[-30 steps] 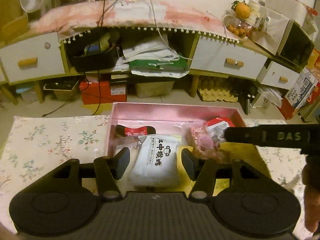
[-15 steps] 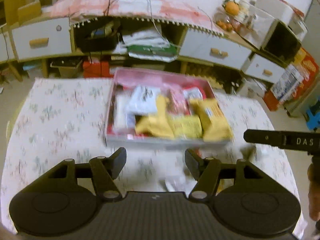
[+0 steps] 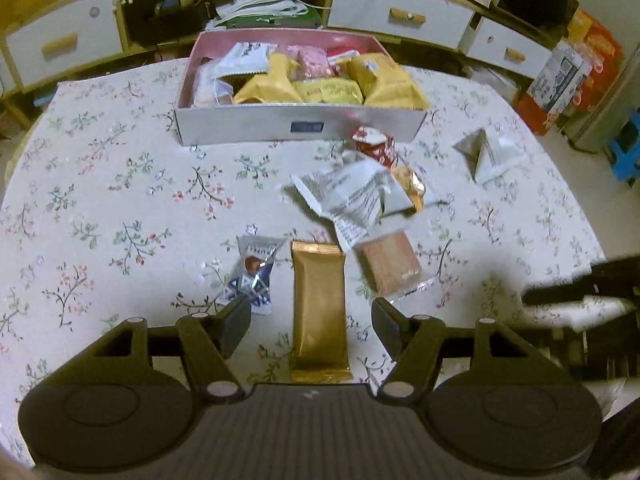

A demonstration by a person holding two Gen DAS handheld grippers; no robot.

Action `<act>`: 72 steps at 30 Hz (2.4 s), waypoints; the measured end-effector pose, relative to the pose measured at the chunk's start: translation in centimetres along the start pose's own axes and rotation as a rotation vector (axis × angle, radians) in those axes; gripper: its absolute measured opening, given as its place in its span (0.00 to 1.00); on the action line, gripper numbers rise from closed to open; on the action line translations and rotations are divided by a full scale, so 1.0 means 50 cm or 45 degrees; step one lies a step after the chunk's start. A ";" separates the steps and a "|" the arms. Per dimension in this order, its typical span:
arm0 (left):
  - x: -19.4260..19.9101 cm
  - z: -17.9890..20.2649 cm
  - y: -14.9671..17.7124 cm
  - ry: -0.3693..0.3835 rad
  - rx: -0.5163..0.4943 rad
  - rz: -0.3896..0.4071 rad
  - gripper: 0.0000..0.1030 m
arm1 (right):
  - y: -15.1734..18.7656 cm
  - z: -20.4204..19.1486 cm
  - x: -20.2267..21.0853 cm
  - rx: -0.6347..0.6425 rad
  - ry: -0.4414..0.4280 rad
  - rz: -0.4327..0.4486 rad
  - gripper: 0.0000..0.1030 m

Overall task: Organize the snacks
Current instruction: 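Grasp the gold bar with the left gripper while the right grasps a red-brown pouch, then carry the gold bar and red-brown pouch into the white box and open both grippers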

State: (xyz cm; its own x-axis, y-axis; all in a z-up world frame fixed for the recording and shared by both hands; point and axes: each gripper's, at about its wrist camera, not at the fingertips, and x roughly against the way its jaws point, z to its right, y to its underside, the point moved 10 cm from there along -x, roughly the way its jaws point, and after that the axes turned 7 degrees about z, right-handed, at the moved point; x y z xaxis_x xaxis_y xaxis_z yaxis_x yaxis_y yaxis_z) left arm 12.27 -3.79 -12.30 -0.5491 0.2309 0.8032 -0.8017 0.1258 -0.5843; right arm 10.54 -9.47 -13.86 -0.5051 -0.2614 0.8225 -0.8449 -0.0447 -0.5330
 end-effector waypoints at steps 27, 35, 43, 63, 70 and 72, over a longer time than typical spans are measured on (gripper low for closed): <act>-0.072 0.027 0.033 -0.036 -0.097 -0.036 0.37 | 0.143 -0.065 -0.031 0.211 0.020 -0.184 0.28; -0.056 0.036 0.034 0.022 -0.070 -0.034 0.37 | 0.112 -0.058 -0.028 0.208 0.013 -0.157 0.23; -0.038 0.040 0.028 0.049 -0.066 -0.012 0.37 | 0.073 -0.027 -0.017 0.141 0.031 -0.072 0.12; -0.010 0.044 0.018 0.109 -0.011 0.016 0.37 | 0.121 -0.054 -0.022 0.474 -0.014 -0.174 0.25; 0.005 0.042 0.005 0.139 0.035 0.035 0.37 | 0.095 -0.030 -0.016 0.348 -0.006 -0.121 0.24; 0.008 0.045 0.000 0.150 0.042 0.039 0.37 | 0.084 -0.026 -0.009 0.315 -0.021 -0.098 0.24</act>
State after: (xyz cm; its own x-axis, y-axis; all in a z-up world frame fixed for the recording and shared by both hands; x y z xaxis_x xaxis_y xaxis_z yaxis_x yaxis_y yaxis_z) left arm 11.50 -5.88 -11.70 -0.5438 0.3462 0.7645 -0.7931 0.0858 -0.6030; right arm 6.99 -8.28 -16.22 -0.4359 -0.2641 0.8604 -0.8111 -0.2991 -0.5027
